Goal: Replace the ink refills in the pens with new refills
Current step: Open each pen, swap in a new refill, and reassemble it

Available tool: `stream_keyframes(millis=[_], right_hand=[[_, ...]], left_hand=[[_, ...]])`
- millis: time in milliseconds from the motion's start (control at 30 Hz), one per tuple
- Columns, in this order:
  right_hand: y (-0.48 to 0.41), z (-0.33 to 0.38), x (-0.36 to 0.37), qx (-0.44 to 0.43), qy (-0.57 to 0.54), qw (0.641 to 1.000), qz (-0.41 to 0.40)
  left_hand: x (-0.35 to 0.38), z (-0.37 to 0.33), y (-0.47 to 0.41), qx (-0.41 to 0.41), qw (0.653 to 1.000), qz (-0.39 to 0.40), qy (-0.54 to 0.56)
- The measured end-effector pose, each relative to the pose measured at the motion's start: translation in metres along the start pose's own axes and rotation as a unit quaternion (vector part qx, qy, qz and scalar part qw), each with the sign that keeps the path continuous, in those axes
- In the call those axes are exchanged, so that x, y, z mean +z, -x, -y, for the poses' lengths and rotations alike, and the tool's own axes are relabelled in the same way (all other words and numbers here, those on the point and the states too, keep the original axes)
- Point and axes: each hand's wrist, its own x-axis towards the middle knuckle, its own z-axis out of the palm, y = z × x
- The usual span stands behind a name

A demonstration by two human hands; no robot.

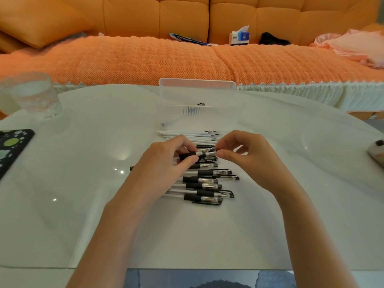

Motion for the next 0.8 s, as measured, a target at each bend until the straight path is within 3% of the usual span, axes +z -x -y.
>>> stream_keyframes(millis=[567,800], right_hand=[[0.0,0.01,0.009,-0.009,-0.005,0.999,0.031],[0.0,0.014,0.017,0.006,0.047,0.997,0.062]], left_hand=[[0.001,-0.002,0.0,0.016,1.0,0.009,-0.01],[0.003,-0.003,0.0,0.024,0.999,0.012,-0.018]])
